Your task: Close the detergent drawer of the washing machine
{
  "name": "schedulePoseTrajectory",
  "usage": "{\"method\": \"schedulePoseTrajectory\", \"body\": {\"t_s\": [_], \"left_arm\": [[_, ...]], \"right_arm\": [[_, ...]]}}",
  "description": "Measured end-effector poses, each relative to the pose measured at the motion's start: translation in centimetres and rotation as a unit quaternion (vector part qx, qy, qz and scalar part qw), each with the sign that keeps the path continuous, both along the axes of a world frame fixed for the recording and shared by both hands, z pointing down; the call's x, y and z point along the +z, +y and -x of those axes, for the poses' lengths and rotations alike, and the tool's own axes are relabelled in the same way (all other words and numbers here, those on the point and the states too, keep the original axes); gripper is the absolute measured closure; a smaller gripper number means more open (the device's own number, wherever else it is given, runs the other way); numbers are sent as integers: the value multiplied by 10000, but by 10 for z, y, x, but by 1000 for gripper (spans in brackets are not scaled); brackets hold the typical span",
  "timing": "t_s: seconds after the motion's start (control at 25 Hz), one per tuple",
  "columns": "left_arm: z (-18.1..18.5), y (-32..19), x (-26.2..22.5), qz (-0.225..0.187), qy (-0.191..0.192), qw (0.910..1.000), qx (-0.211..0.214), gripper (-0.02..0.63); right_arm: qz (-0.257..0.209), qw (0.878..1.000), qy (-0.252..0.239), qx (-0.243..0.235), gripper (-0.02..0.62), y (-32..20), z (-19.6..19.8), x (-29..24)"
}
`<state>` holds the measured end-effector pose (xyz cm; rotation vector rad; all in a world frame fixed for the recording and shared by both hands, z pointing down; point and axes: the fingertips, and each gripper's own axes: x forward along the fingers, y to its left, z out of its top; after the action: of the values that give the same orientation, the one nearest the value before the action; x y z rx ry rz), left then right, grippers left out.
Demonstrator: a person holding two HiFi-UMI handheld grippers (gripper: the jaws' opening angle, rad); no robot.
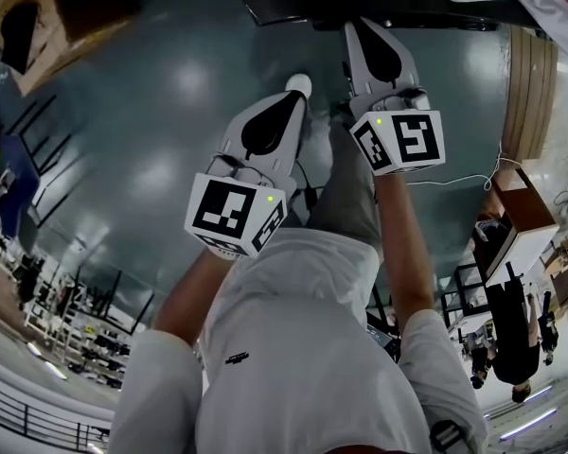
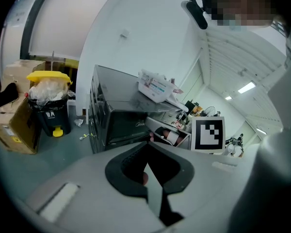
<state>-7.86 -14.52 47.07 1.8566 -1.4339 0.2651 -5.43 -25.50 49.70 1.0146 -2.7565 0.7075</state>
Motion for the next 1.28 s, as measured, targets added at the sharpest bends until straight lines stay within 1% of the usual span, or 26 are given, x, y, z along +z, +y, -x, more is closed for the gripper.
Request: {"method": "schedulePoseTrajectory", "body": {"t_s": [0.12, 0.32, 0.52, 0.8, 1.08, 1.28], "left_arm": [[0, 2, -3, -37, 6, 10000, 14, 592], [-4, 7, -6, -73, 23, 9999, 87, 592], [0, 11, -14, -123, 91, 9999, 37, 592], [-1, 16, -33, -337, 84, 9994, 49, 592], [-4, 23, -53, -527, 128, 9985, 45, 592], [-3, 30, -71, -691, 123, 9975, -31, 592]], "right_arm": [[86, 10000, 10, -45, 593, 1, 2, 0], [128, 9991, 377, -109, 594, 0, 7, 4], [158, 9981, 573, -180, 601, 0, 10, 1], [58, 9964, 843, -31, 603, 11, -12, -14], [-23, 9949, 1005, 26, 600, 28, -35, -39], [-60, 9943, 1038, 220, 589, 39, -52, -62]]}}
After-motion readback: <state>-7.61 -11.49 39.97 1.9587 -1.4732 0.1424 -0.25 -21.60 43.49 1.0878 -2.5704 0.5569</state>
